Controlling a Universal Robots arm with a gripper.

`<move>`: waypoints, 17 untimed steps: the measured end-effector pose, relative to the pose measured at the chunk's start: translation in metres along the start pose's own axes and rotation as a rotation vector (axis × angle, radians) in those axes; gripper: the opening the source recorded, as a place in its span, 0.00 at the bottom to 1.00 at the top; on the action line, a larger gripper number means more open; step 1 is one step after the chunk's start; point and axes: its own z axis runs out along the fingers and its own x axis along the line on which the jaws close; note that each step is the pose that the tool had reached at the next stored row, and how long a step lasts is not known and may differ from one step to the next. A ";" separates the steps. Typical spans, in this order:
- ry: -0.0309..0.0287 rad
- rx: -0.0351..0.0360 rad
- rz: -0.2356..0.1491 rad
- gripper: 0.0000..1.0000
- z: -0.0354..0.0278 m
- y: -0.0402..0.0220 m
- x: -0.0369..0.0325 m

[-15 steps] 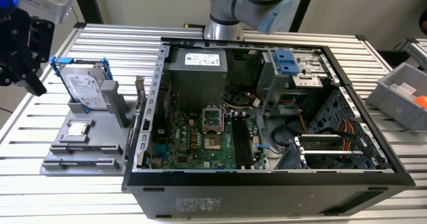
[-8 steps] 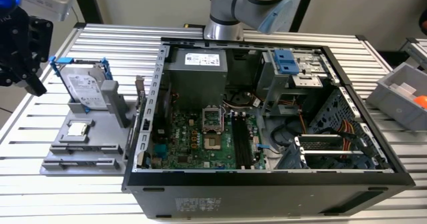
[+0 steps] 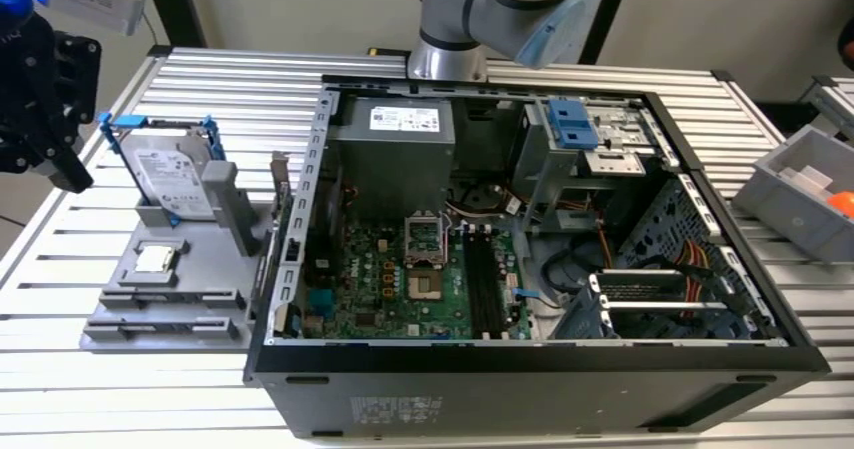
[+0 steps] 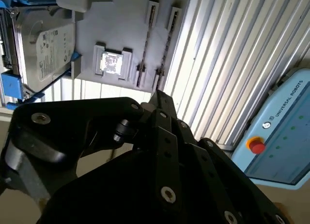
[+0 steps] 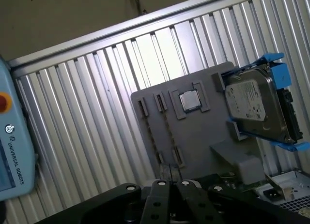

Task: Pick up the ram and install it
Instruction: 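Pick up the ram and move it above insertion slot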

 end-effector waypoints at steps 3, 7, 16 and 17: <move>0.0007 0.0003 -0.042 0.00 0.0000 0.0000 -0.0001; 0.0016 0.0009 -0.096 0.00 0.0001 0.0001 -0.0003; 0.0056 0.0021 -0.207 0.00 0.0000 0.0002 -0.0007; 0.0062 0.0023 -0.219 0.00 0.0000 0.0002 -0.0008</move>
